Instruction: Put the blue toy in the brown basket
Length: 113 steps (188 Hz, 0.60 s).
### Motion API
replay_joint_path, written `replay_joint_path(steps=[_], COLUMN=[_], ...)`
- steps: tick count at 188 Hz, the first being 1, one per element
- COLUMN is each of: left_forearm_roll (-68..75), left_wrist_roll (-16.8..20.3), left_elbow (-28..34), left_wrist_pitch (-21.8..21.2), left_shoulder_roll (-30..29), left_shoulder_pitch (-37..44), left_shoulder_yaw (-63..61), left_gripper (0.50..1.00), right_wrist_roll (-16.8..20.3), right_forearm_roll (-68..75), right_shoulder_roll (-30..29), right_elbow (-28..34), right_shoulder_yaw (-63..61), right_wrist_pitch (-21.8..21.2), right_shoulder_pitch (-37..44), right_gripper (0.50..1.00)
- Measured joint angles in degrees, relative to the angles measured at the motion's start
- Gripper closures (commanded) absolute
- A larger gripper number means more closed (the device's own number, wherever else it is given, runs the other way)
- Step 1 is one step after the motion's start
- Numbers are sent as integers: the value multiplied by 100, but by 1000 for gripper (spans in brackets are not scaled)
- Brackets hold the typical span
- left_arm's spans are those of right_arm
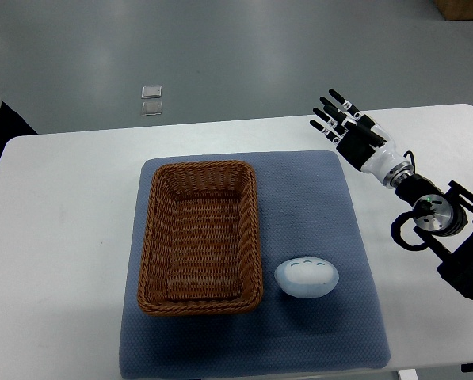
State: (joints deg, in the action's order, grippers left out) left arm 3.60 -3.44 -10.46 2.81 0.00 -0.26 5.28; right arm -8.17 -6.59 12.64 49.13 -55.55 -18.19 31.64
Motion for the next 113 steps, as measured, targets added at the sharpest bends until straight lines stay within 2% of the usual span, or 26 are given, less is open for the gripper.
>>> replay_joint_path(steps=[78,113], left_forearm_roll=[-7,-8], left_wrist_roll=[0,0], left_elbow=[0,-8], left_wrist_pitch=[-8,-9], left_shoulder_roll=[0,0], left_shoulder_pitch=[-23,-27], left_shoulder_yaw=[46,73], left_gripper=[500,500], right_wrist_roll=[49,502], right_forearm_roll=[-2,-409], right_shoulder_roll=[99,565], right_elbow=[84,581], right_shoulder_yaw=[61,432], right_wrist_pitch=[-60,-87], right_shoulder_pitch=[80,332], right_gripper=[589,589])
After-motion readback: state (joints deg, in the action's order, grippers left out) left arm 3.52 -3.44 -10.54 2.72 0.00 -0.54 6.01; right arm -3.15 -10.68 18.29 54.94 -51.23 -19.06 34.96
